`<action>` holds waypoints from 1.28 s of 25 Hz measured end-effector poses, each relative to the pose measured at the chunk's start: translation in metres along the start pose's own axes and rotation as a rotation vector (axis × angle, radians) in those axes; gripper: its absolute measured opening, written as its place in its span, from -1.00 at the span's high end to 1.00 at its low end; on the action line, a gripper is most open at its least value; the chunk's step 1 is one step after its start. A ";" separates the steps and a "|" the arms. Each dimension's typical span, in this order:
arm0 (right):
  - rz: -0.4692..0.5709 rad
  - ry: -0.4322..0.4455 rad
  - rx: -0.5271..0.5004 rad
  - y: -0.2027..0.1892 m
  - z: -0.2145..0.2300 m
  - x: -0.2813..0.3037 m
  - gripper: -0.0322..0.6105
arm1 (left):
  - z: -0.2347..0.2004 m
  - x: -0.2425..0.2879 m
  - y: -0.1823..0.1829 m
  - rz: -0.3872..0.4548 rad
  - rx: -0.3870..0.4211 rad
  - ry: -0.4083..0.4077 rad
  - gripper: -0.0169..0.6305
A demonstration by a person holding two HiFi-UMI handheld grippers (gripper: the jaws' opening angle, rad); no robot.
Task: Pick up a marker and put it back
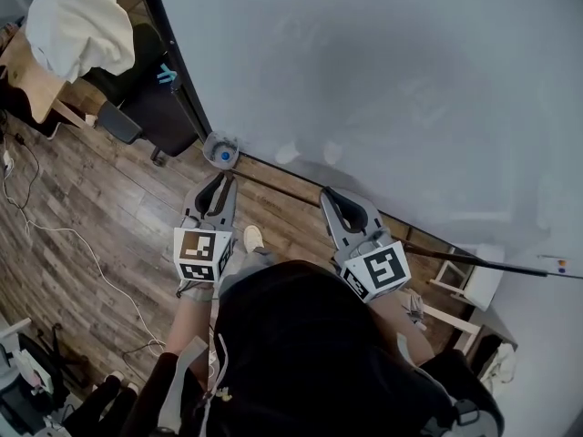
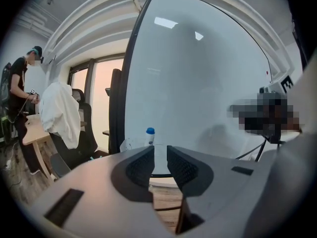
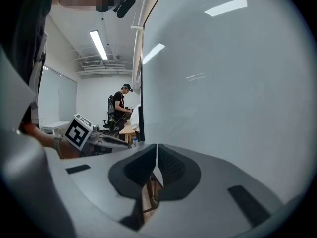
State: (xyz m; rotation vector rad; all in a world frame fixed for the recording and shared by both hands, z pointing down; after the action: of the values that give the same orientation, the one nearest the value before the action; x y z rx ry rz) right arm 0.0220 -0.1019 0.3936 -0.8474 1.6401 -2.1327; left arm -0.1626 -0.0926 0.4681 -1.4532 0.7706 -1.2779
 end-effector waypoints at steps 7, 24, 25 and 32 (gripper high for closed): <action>-0.016 0.008 0.008 -0.004 -0.001 0.017 0.83 | -0.019 0.020 -0.003 -0.001 0.036 0.012 0.69; -0.011 -0.046 0.009 -0.002 0.009 0.013 0.83 | -0.022 0.038 0.004 0.008 0.085 -0.026 0.70; -0.011 -0.047 0.009 -0.002 0.009 0.013 0.83 | -0.022 0.038 0.003 0.007 0.089 -0.025 0.70; 0.001 -0.048 0.014 -0.001 0.011 0.009 0.83 | -0.021 0.034 0.011 0.012 0.113 -0.011 0.72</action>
State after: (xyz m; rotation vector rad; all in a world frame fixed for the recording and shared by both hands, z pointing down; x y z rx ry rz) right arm 0.0223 -0.1146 0.3988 -0.8867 1.5995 -2.1042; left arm -0.1733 -0.1324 0.4673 -1.3619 0.6872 -1.2832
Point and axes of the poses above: the fingertips, and each gripper's own axes: x forward along the fingers, z to its right, y out of its top, the point moved 2 cm from there along -x, backward along the fingers, and after that the axes turned 9 degrees about x, right-handed, at the moved point
